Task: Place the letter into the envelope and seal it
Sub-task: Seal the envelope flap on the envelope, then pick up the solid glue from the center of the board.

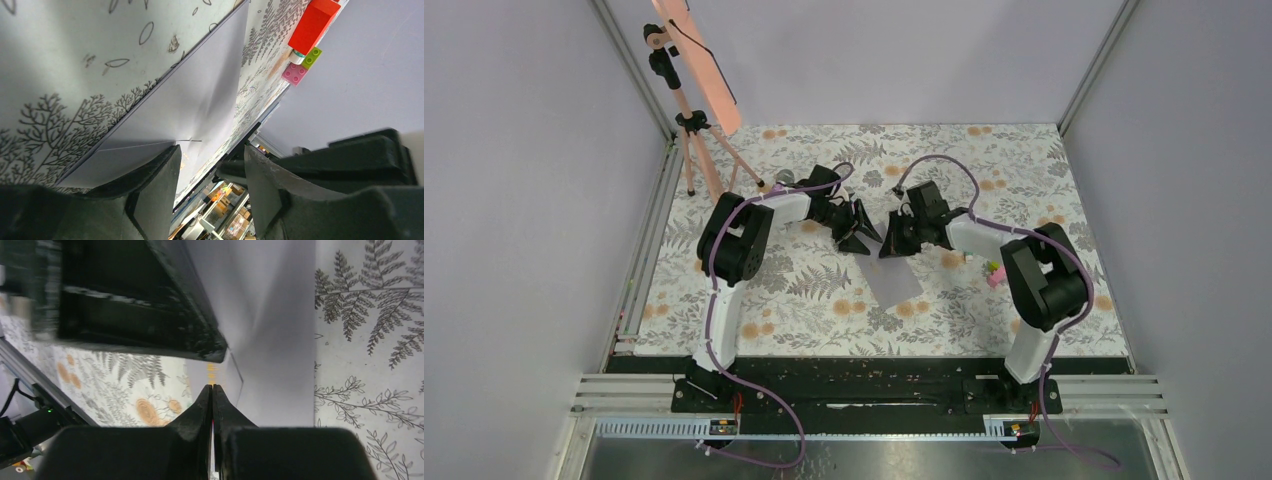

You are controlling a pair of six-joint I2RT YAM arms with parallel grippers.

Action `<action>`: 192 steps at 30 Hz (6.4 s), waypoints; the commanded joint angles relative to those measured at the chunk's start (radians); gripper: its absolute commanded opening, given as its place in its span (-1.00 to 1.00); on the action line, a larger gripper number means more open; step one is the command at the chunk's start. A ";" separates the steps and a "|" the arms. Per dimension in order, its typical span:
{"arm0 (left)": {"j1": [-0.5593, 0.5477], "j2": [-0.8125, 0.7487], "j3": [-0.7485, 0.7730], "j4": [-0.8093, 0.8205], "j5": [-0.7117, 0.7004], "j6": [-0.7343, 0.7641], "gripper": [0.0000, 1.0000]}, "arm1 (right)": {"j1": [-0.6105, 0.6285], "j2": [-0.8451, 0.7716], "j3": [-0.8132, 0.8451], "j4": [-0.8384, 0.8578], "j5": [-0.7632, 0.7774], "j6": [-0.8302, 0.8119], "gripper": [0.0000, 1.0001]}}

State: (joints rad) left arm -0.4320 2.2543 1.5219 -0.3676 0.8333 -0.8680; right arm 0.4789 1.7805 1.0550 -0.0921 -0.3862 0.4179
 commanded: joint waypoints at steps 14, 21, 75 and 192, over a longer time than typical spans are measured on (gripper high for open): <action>0.015 0.037 -0.027 0.020 -0.073 0.009 0.05 | 0.016 -0.072 -0.195 0.148 -0.026 0.059 -1.00; 0.015 0.021 -0.051 0.033 -0.071 0.006 0.05 | 0.018 0.048 -0.113 0.257 -0.048 0.075 -1.00; 0.014 -0.069 0.011 -0.008 -0.037 -0.015 0.05 | 0.069 -0.166 -0.054 -0.069 0.213 -0.041 -1.00; -0.184 -0.323 0.088 -0.371 -0.211 0.325 0.04 | -0.214 -0.031 0.040 -0.607 0.350 -0.045 0.00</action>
State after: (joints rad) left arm -0.6174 1.9327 1.5921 -0.7650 0.5949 -0.5468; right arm 0.2199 1.7229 1.0275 -0.6346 -0.1295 0.3561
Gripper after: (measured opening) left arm 0.523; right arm 0.496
